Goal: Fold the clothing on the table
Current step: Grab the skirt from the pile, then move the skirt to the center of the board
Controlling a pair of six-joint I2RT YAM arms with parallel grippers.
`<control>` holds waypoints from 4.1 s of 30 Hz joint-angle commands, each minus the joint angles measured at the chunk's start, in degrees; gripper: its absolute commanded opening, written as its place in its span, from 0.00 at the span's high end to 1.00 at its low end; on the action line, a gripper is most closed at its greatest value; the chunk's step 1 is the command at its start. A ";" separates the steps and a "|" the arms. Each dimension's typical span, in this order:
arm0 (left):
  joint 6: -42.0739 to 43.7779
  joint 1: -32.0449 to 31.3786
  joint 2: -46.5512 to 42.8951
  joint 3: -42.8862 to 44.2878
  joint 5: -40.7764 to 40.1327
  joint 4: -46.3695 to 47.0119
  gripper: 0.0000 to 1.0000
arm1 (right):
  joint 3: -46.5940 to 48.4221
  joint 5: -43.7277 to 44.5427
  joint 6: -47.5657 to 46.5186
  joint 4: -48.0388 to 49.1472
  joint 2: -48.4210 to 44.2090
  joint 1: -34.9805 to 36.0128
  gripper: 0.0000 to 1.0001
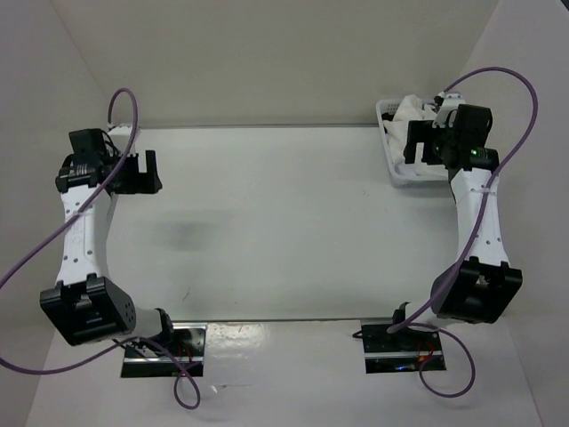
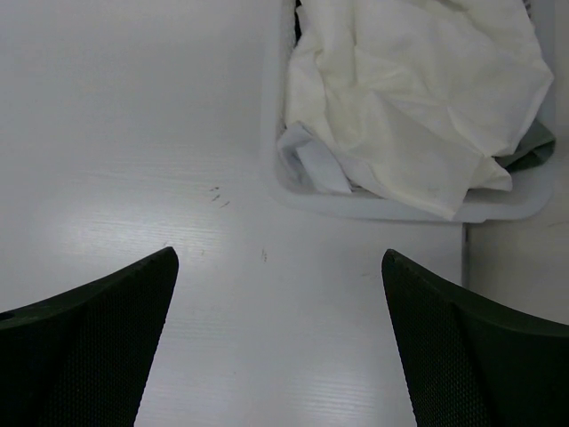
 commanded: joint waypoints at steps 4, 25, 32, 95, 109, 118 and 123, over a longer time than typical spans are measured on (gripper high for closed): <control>-4.91 0.28 -9.59 -2.55 5.12 8.86 0.01 | 3.71 8.69 -4.46 0.09 3.21 -0.85 0.01; 1.68 11.88 -12.67 -4.40 18.83 0.16 0.01 | 0.64 2.09 -7.45 13.11 23.06 -6.39 0.01; 3.96 11.88 -10.72 -8.16 18.22 4.27 0.02 | 5.12 5.07 -5.88 14.25 28.69 -5.77 0.01; 6.16 5.20 -8.17 -8.53 14.70 4.30 0.11 | 29.75 -74.32 13.00 7.00 7.34 3.20 1.00; 7.83 5.20 -14.50 -13.62 14.70 2.10 0.08 | 5.48 25.02 -7.51 9.59 1.46 20.21 0.01; 4.05 6.52 -19.78 -14.68 12.85 2.71 0.07 | 11.63 -27.15 -20.08 -12.63 3.63 22.26 0.01; 2.20 7.83 -23.55 -15.91 9.16 1.48 0.06 | 5.42 -7.78 -26.25 -18.01 7.78 42.93 0.01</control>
